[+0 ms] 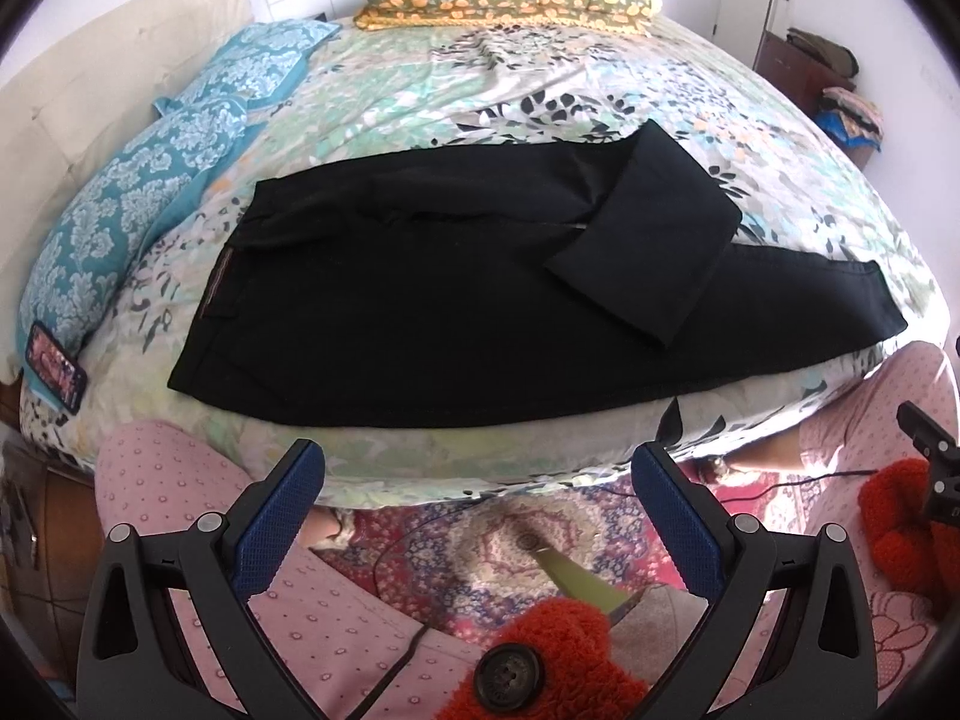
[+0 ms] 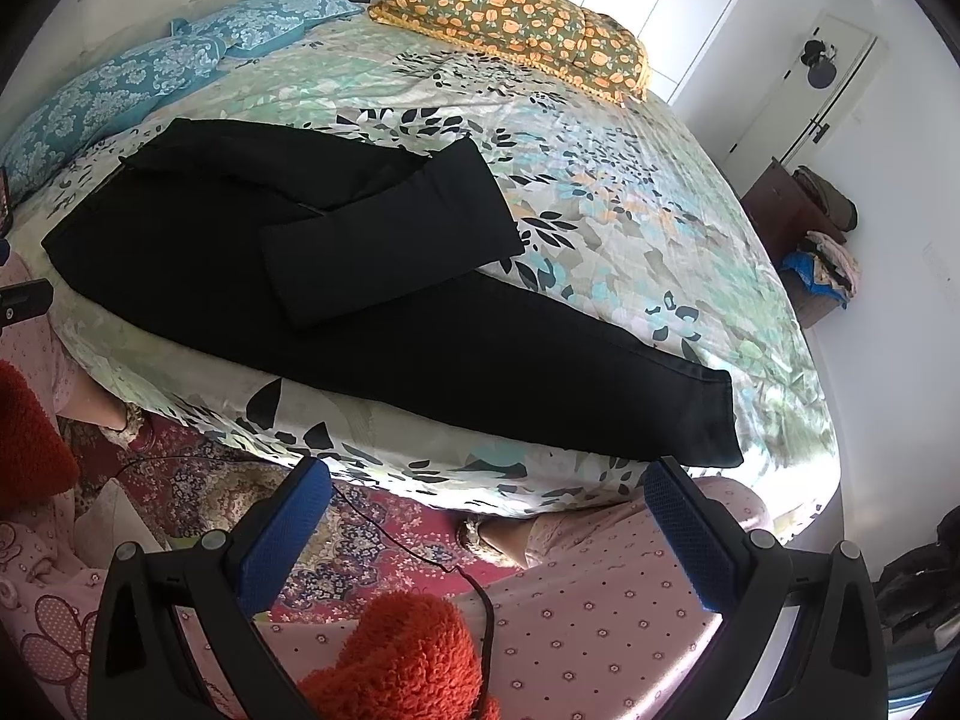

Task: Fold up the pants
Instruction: 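Lower the right gripper onto the trouser leg and close on it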

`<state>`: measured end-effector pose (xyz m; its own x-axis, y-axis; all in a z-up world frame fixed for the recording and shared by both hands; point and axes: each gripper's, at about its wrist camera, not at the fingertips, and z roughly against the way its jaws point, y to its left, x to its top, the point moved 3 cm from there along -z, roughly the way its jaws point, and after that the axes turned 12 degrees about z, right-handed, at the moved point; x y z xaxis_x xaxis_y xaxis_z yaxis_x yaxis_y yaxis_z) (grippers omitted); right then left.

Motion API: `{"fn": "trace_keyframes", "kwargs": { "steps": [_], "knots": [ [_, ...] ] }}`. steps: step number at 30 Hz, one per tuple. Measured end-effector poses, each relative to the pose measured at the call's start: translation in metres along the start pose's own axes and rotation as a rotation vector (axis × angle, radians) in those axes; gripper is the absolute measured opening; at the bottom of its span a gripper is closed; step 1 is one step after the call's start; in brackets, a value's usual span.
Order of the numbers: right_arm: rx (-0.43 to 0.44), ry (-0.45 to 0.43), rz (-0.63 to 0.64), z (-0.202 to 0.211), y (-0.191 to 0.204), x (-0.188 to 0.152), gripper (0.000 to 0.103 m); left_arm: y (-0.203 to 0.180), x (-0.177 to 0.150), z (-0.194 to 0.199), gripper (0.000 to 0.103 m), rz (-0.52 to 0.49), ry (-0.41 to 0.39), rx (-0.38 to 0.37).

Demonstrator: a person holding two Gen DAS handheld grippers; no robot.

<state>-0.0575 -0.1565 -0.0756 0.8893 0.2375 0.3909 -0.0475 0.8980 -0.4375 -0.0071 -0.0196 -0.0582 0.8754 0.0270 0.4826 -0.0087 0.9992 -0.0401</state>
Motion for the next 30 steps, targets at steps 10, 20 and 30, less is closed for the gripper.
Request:
{"fn": "trace_keyframes", "kwargs": {
  "steps": [10,20,30],
  "knots": [
    [0.069,-0.271,-0.077,0.034,-0.025,0.015,0.103,0.016,0.023,-0.011,0.102,0.077,-0.014,0.010],
    [0.382,-0.221,0.164,-0.085,0.041,0.113,0.095,0.060,0.090,-0.069,0.102,0.247,-0.251,0.115],
    [0.279,-0.089,0.458,-0.178,0.165,0.153,0.071,0.077,0.059,-0.115,0.102,0.225,-0.161,0.145]
  ]
}}
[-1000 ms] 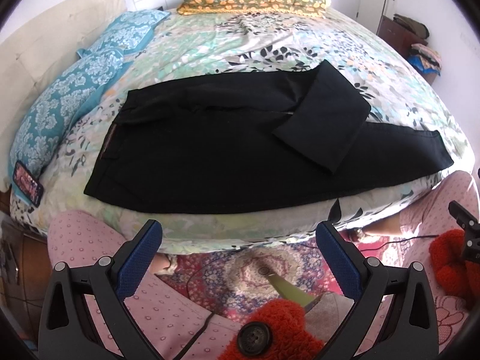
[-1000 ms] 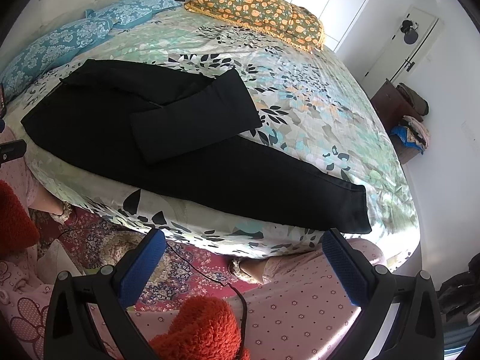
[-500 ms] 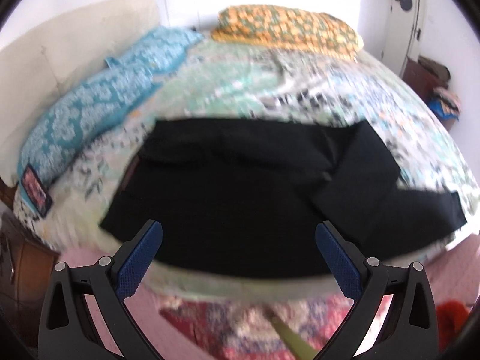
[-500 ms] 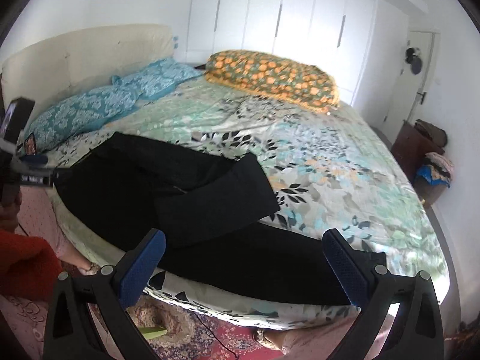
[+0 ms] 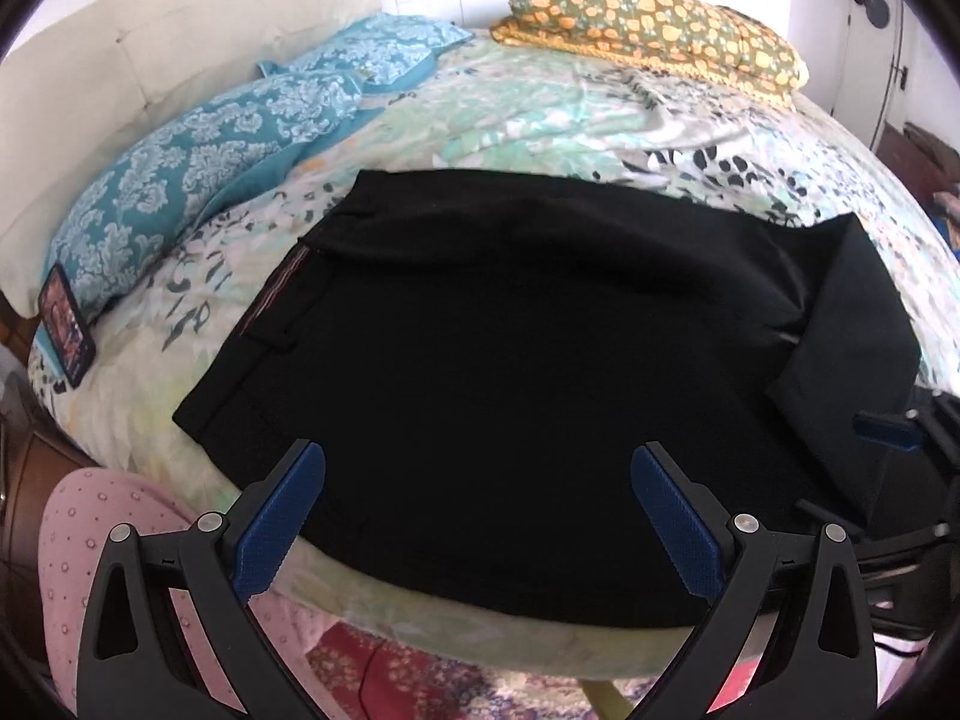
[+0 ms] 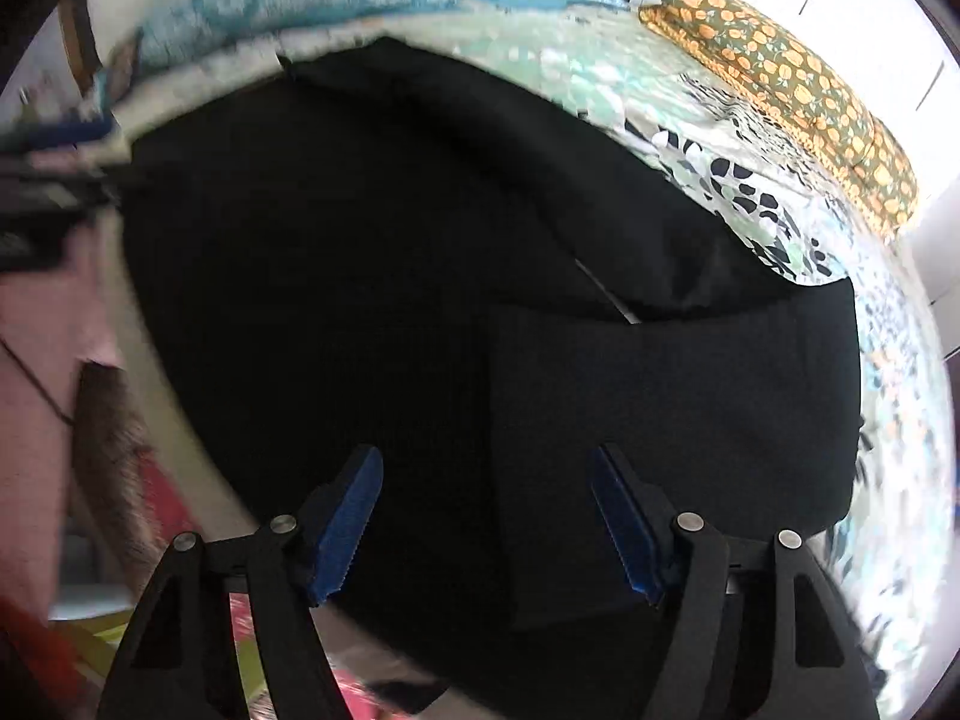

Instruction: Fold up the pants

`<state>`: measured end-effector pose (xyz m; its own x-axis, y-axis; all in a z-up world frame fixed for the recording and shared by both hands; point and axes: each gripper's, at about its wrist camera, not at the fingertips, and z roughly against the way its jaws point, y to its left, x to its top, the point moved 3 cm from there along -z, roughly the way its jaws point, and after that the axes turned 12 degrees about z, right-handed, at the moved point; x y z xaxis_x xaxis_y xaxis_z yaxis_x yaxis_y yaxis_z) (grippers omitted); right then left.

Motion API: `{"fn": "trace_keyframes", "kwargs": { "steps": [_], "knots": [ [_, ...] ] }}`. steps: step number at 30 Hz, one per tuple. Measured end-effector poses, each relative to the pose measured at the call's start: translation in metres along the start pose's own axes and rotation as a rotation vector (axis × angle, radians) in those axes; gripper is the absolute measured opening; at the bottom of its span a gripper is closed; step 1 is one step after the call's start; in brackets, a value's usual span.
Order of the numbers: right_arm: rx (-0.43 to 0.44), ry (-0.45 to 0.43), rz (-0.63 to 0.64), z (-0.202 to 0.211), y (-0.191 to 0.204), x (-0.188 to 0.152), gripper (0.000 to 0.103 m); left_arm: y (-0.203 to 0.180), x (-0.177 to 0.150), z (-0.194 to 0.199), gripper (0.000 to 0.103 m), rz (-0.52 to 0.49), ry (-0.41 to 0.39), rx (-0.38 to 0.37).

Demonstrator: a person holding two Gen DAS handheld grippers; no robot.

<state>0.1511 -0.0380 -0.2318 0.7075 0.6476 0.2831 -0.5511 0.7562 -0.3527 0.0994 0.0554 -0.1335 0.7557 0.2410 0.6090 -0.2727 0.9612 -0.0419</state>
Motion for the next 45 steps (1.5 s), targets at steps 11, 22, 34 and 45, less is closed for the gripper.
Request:
{"fn": "trace_keyframes", "kwargs": {
  "steps": [11,22,34,45],
  "knots": [
    [-0.012,-0.124,-0.314,0.067,-0.098,-0.047,0.007,-0.022,-0.010,-0.013,0.102,-0.093,0.038,-0.002],
    [0.085,-0.114,-0.942,0.093,-0.253,-0.213,0.008,-0.034,-0.017,-0.018,0.102,-0.147,0.054,0.011],
    [0.147,-0.139,-0.167,0.020,-0.043,-0.020,0.073,-0.025,-0.020,-0.030,0.102,-0.119,0.097,0.062],
    [0.101,-0.251,-0.770,0.105,-0.234,-0.135,0.004,0.000,-0.012,-0.034,0.102,-0.012,0.133,0.048]
  ]
}}
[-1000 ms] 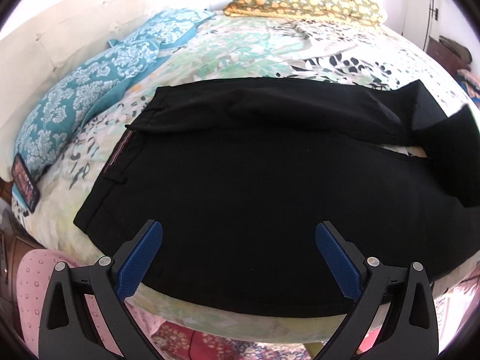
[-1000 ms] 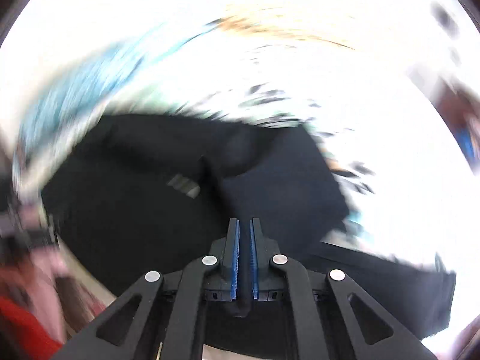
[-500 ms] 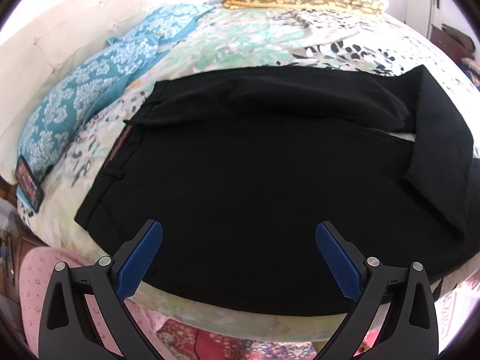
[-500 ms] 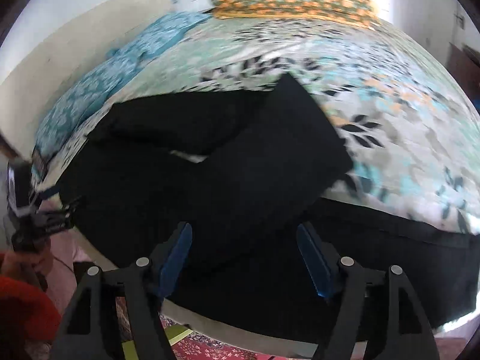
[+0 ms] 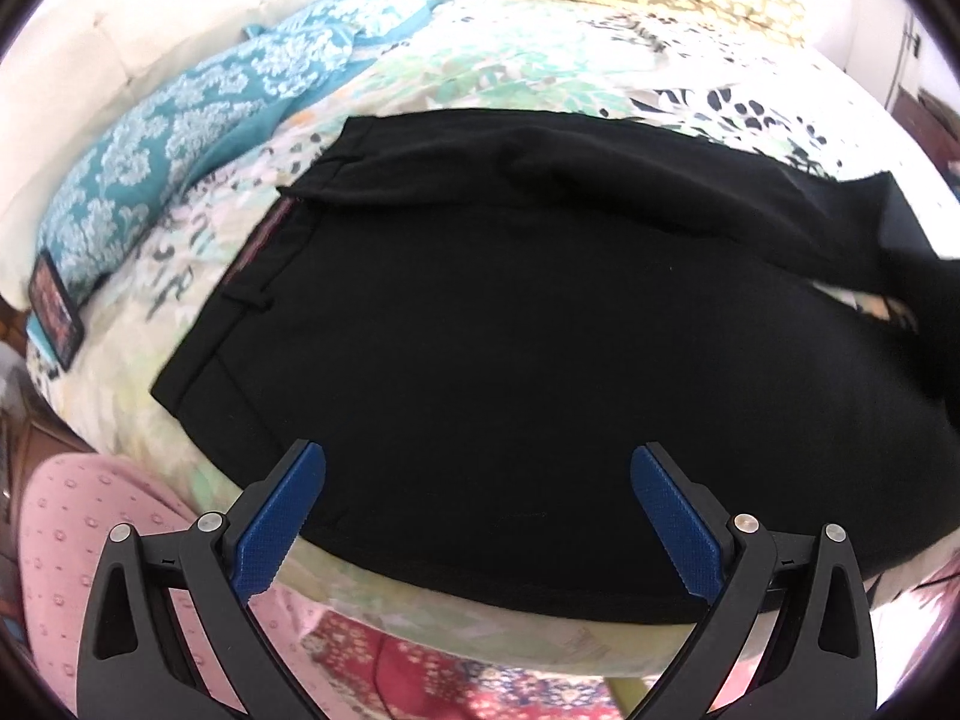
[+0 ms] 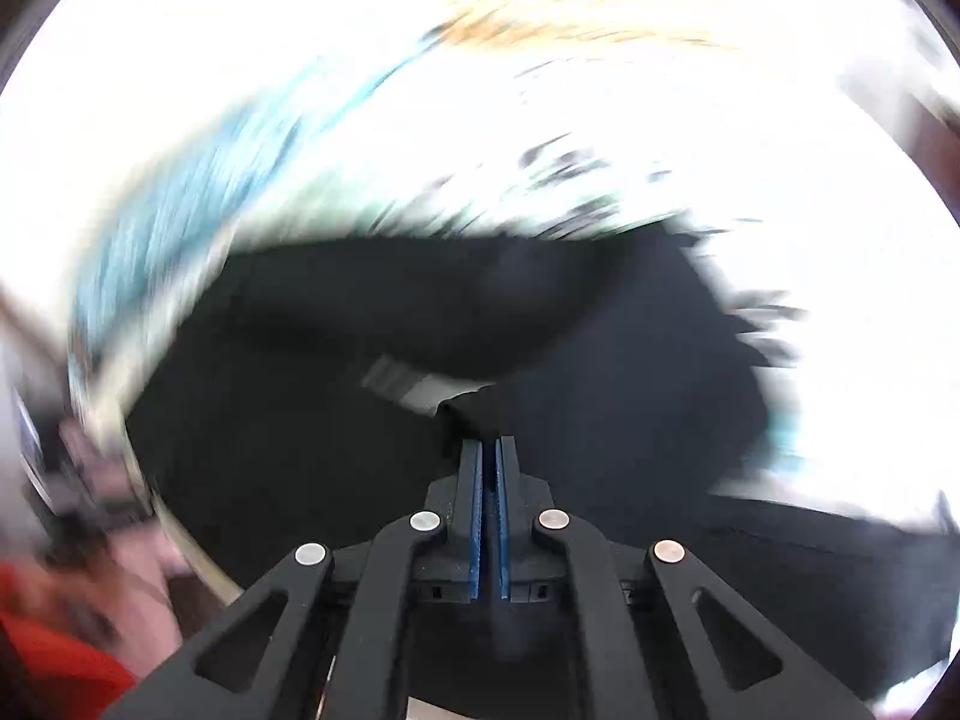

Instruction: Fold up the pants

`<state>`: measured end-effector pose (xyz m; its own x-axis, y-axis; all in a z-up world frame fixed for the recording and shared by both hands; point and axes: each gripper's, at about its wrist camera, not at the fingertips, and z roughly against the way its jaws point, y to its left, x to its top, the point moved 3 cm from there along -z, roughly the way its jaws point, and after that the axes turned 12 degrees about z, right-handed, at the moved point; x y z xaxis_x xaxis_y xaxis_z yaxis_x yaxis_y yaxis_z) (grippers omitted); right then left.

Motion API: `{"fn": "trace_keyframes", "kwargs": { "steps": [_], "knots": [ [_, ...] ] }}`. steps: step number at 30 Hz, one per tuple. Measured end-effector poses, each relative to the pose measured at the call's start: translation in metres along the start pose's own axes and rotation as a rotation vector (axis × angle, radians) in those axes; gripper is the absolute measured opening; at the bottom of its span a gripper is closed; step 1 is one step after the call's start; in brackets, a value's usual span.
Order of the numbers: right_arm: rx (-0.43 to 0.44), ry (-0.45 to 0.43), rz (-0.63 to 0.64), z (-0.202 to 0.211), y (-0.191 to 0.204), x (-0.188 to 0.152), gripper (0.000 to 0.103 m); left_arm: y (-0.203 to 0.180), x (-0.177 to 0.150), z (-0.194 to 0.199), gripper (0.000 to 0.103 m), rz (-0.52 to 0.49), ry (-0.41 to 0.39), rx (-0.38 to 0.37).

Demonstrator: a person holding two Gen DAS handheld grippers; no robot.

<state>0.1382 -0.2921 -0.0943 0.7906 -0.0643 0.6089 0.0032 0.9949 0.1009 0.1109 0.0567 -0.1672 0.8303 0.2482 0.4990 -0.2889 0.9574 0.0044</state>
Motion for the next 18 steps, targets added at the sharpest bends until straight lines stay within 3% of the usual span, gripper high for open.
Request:
{"fn": "trace_keyframes", "kwargs": {
  "steps": [3,7,13,18],
  "knots": [
    [-0.113,-0.032,-0.162,0.043,-0.100,0.002,0.004,-0.006,0.002,-0.007,0.102,0.009,0.026,-0.021],
    [-0.154,0.022,-0.261,0.041,-0.178,-0.006,0.004,-0.025,-0.004,-0.010,0.102,-0.062,0.020,-0.005],
    [-0.157,0.075,-0.275,0.005,-0.236,-0.010,0.004,-0.040,-0.011,-0.005,0.102,-0.158,-0.010,0.039],
    [-0.305,0.077,-0.126,-0.008,-0.249,0.036,0.004,-0.041,-0.012,-0.004,0.102,-0.171,0.005,0.061]
  ]
}}
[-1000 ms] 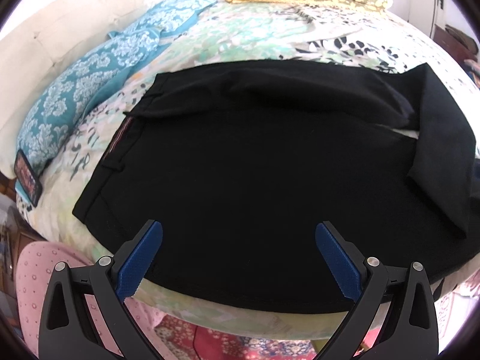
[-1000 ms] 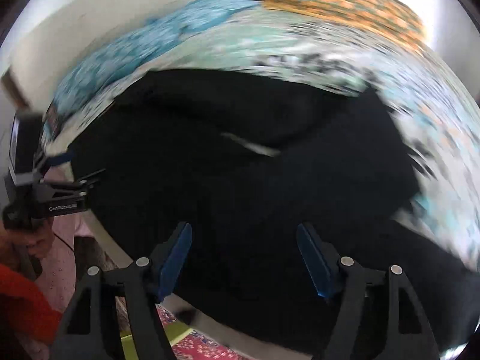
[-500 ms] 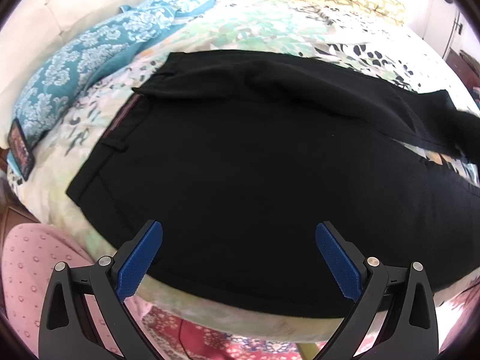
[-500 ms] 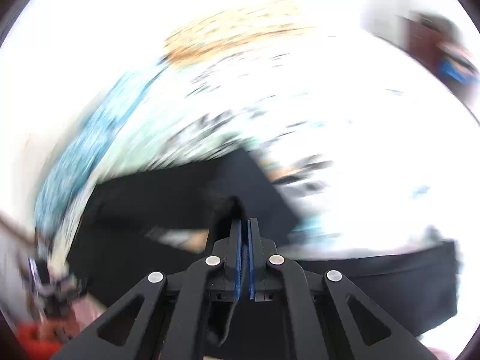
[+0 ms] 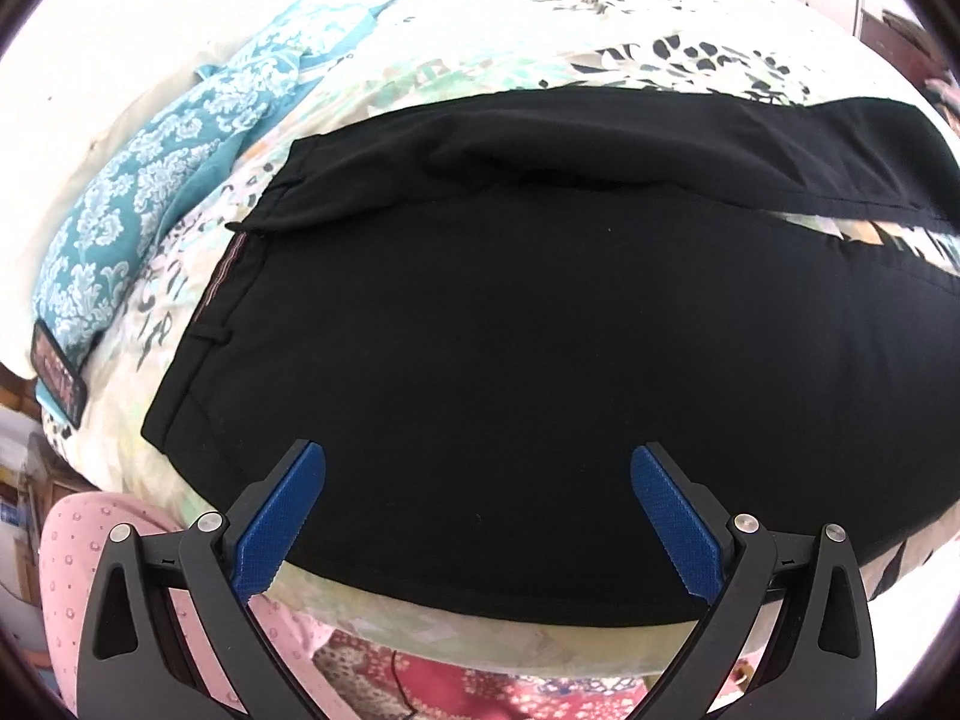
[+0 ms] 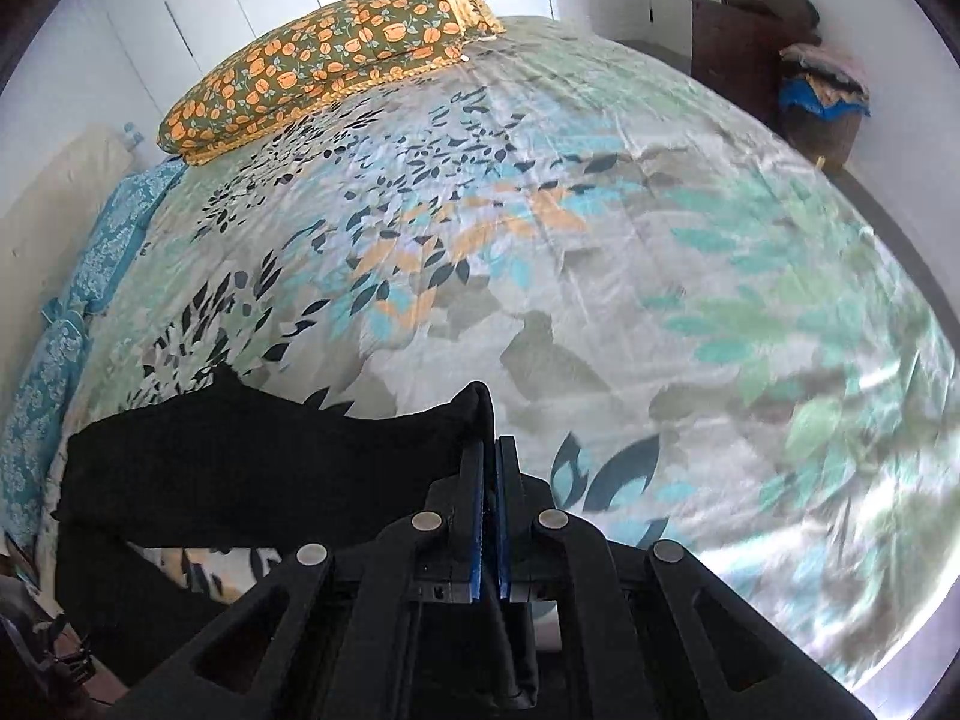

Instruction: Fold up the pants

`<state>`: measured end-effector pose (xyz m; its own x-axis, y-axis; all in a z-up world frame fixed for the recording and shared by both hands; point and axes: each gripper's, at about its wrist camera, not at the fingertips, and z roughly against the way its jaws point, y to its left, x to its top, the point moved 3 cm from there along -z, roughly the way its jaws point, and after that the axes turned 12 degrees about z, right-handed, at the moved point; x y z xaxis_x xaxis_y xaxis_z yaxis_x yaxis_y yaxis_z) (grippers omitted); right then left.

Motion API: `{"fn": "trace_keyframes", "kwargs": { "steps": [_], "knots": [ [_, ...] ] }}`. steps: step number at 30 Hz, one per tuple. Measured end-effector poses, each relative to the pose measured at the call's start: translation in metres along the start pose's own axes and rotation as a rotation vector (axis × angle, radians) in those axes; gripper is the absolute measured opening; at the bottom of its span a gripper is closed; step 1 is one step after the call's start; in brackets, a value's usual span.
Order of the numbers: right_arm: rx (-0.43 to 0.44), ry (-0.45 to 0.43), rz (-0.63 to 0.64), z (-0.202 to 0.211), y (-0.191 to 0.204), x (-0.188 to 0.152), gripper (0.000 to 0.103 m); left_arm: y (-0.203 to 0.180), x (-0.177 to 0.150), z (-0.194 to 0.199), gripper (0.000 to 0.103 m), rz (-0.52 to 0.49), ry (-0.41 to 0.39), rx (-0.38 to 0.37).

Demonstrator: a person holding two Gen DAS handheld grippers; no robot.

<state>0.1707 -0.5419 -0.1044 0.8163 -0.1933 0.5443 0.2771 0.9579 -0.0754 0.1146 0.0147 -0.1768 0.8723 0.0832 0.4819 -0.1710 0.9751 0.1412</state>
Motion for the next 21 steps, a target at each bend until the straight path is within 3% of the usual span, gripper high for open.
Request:
{"fn": "trace_keyframes", "kwargs": {
  "steps": [3,8,13,16,21],
  "knots": [
    [-0.124,-0.031,0.073,-0.004,-0.014,0.044,0.003,-0.005,0.002,-0.001,0.102,-0.004,0.012,0.004],
    [-0.192,-0.046,0.118,-0.021,-0.028,0.106,0.003,-0.019,0.007,-0.001,0.102,-0.023,0.024,0.012],
    [-0.237,-0.092,0.168,-0.037,-0.025,0.144,0.003,-0.027,0.017,0.005,0.102,-0.014,0.009,0.011],
    [-0.264,-0.111,0.162,-0.056,-0.026,0.146,0.003,-0.030,0.023,0.002,0.102,-0.002,0.002,0.006],
    [-0.292,0.072,0.119,-0.126,-0.040,0.101,0.003,-0.031,0.018,-0.013,0.102,-0.016,0.042,0.025]
  ]
}}
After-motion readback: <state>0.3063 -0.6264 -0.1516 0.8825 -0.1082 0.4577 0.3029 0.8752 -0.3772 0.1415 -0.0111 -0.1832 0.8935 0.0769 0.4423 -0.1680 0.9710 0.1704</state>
